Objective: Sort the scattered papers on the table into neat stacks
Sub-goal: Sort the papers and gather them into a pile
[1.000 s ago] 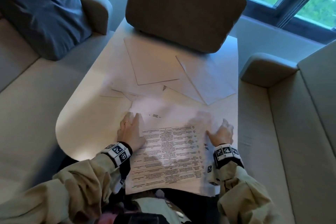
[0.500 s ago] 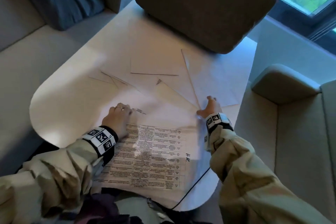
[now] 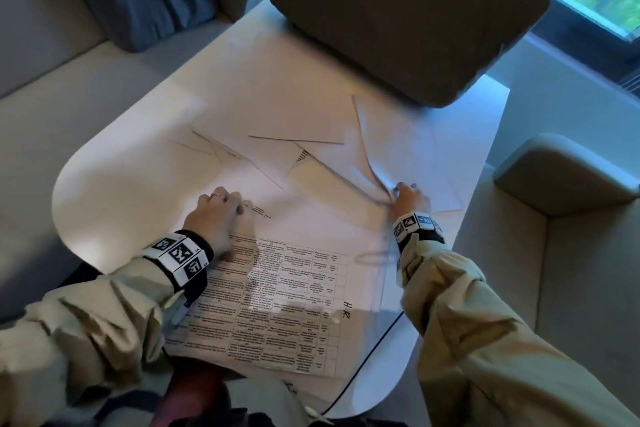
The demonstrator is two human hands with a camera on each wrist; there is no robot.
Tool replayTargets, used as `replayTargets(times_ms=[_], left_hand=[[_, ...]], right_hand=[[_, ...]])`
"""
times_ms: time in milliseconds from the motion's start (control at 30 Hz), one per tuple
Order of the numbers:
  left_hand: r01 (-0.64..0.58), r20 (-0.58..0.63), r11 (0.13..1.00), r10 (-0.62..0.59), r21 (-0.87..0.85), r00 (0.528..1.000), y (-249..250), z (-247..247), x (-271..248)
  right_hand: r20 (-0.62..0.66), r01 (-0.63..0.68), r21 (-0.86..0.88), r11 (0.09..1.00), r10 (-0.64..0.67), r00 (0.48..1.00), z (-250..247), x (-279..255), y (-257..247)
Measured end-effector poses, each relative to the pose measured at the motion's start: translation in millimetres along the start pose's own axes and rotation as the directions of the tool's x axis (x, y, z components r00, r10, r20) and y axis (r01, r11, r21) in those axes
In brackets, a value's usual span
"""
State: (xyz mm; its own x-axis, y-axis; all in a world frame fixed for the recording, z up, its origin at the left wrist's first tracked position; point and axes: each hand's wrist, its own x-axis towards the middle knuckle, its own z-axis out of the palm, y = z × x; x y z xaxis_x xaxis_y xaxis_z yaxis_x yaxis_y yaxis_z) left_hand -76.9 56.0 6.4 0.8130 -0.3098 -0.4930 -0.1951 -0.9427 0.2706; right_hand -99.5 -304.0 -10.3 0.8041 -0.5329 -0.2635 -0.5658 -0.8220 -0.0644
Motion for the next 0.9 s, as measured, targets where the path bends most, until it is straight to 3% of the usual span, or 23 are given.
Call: replayTargets(times_ms=[167,267,333,400,500,567,633,700,767,833,900], left_hand=[[-0.001,0.014,0.999,0.0,0.034,1.0,4.1,-6.1,2.0],[-0.016,0.005,1.0,0.016,0.015,1.0,13.6,-18.2,9.1],[-0.073,-0.059,0.997,0.07,-0.041,0.996,26.2,-30.0,13.4],[-0.183,-0.19,0.975,0.157,-0.128,0.969,43.5,-43.1,15.4],[-0.38,-0.416,0.895,0.261,-0.235,0.871,72.1,-64.9,19.5],[-0.468,-0.511,0.861,0.316,-0.199,0.8,90.0,-80.9,25.4],[-0.535,-0.573,0.838,0.387,-0.11,0.723,104.6,-95.3,31.9],[-0.602,-0.609,0.793,0.436,-0.089,0.663,114.7,-106.3,36.6],[-0.706,-0.615,0.686,0.484,-0.176,0.623,120.1,-113.2,38.0],[-0.771,-0.632,0.572,0.495,-0.28,0.597,119.7,-113.5,36.9],[-0.774,-0.652,0.552,0.469,-0.31,0.596,116.4,-109.9,34.8]], right_hand=[[0.003,-0.083,0.107,0.991,0.083,0.997,-20.4,-2.8,6.7],[-0.236,0.013,0.148,0.989,0.022,0.972,-32.6,-13.6,6.2],[-0.417,0.107,0.158,0.982,-0.032,0.908,-46.9,-22.8,4.2],[-0.586,0.225,0.177,0.958,-0.081,0.806,-65.7,-32.2,-0.1],[-0.779,0.41,0.166,0.897,-0.136,0.612,-95.8,-53.2,-14.1],[-0.858,0.54,0.117,0.834,-0.189,0.478,-109.6,-68.5,-26.7],[-0.896,0.641,0.076,0.763,-0.231,0.38,-119.3,-82.1,-38.8],[-0.908,0.704,0.054,0.708,-0.259,0.33,-127.4,-93.2,-47.7],[-0.908,0.759,0.045,0.65,-0.29,0.302,-137.7,-101.3,-54.0],[-0.903,0.798,0.057,0.6,-0.309,0.297,-150.8,-108.0,-59.7],[-0.901,0.82,0.095,0.565,-0.302,0.312,-163.7,-114.2,-65.6]])
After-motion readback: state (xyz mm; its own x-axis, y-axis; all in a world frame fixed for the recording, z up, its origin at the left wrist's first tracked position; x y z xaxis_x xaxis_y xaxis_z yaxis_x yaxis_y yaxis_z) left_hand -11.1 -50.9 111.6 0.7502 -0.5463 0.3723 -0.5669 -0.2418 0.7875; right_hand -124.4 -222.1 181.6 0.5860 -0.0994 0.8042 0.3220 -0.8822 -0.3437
